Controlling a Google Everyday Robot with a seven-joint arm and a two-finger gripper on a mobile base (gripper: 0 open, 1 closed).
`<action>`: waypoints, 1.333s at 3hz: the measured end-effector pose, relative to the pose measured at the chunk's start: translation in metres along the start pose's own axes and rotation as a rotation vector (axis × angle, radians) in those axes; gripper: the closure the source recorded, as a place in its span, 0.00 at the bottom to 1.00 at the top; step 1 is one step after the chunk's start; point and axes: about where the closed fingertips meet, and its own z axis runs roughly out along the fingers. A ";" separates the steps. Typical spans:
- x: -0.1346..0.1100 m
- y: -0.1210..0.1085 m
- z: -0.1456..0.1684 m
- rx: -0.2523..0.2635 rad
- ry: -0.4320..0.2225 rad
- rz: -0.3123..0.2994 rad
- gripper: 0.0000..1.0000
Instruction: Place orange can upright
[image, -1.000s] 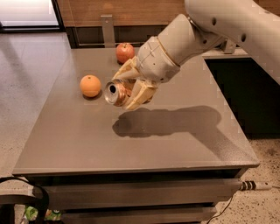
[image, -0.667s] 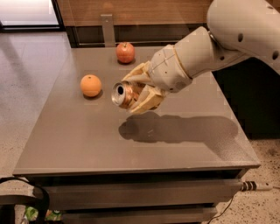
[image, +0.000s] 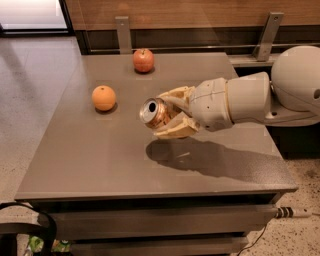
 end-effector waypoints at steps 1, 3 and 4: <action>0.000 0.000 0.000 0.000 0.000 0.000 1.00; -0.012 -0.003 -0.004 0.012 -0.080 0.111 1.00; -0.023 0.001 -0.011 0.057 -0.104 0.172 1.00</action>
Offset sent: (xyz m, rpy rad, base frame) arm 0.0093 -0.0051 0.0045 0.1168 0.0902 -0.0042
